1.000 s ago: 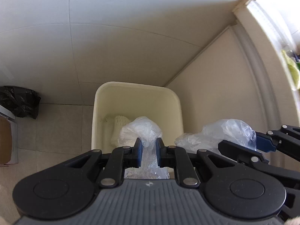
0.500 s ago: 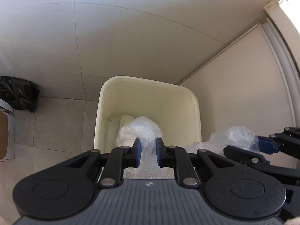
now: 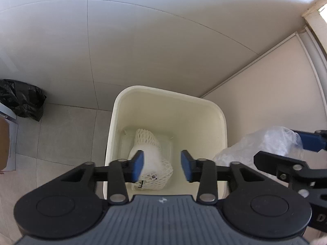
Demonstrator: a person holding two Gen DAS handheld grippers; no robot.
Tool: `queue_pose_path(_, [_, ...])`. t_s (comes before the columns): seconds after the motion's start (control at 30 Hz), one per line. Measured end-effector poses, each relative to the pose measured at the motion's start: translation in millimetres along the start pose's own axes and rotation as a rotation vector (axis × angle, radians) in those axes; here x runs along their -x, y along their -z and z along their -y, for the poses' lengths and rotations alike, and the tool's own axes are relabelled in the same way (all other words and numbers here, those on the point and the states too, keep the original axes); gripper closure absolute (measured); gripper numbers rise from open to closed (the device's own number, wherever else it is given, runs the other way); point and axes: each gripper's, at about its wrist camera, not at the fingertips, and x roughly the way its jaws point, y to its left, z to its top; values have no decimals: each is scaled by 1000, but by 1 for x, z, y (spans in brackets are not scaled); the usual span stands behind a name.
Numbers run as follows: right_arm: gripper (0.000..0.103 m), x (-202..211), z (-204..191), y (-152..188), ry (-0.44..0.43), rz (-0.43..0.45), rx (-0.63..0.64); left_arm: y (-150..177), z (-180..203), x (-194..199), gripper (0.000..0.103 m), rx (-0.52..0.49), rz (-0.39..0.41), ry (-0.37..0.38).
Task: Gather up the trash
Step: 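Open both tools to drop the plastic bags into the bin, then move both tools back up over the counter clutter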
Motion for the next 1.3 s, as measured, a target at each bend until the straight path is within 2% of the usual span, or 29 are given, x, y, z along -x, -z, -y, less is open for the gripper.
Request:
queue_pose_path(0.13, [50, 4, 2, 4, -1, -3, -15, 4, 2, 1, 49, -4, 5, -7])
queue_pose_path(0.33, [46, 12, 2, 7, 3, -6, -19, 2, -2, 0, 39, 1, 8, -22])
queue_pose_path(0.83, [38, 37, 6, -2, -5, 38, -12, -4, -2, 12, 28, 0, 21, -23])
queue_pose_path(0.9, [38, 41, 4, -2, 1, 55, 1, -5, 0, 16, 27, -10, 16, -36])
queue_pose_path(1.03, [30, 60, 4, 1, -16, 115, -4, -5, 4, 27, 19, -28, 37, -46])
queue_pose_path(1.3, [27, 94, 12, 12, -16, 206, -9, -4, 9, 50, 11, -58, 51, -61])
